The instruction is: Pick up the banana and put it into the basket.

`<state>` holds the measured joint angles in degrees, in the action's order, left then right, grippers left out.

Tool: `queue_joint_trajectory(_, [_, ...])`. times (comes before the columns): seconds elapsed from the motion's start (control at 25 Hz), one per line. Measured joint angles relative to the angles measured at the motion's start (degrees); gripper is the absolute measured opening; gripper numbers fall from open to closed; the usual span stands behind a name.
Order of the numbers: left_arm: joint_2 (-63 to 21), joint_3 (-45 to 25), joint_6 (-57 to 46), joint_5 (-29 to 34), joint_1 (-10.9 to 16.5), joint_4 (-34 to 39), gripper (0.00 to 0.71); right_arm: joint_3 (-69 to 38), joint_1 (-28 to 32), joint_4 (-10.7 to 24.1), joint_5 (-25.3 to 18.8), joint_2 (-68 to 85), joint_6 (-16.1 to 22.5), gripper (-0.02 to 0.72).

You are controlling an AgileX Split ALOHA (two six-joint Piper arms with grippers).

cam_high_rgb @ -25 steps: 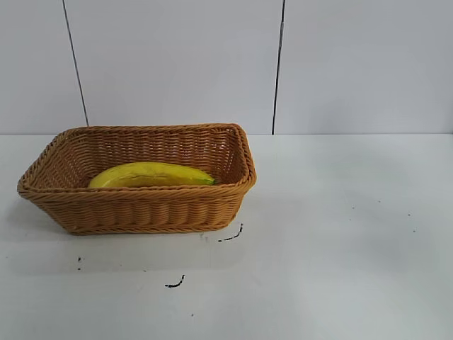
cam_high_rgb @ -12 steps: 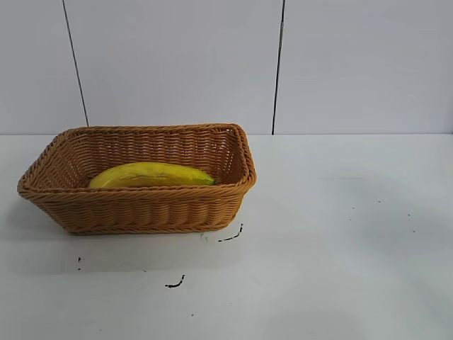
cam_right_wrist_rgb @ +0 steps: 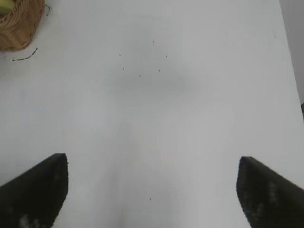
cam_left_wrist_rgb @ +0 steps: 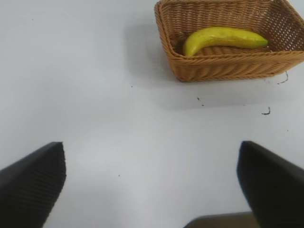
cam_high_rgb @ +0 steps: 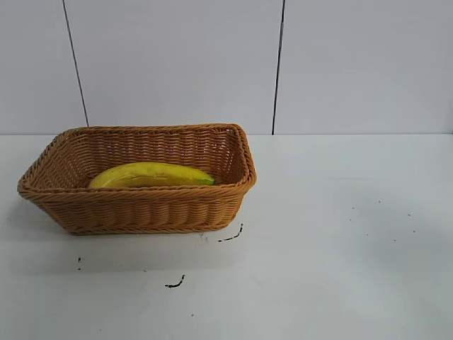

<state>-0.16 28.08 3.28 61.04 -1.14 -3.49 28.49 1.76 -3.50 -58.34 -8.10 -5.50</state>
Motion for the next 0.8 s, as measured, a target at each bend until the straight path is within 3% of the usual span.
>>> queue_joint_trajectory(0.2, [0.0, 0.0, 0.0, 0.0, 0.0, 0.0, 0.695, 0.0, 0.0, -0.05, -0.08, 8.1, 0.0, 0.689])
queue_joint_trajectory(0.8, [0.0, 0.0, 0.0, 0.0, 0.0, 0.0, 0.695, 0.0, 0.0, -0.23, -0.08, 8.42, 0.0, 0.689])
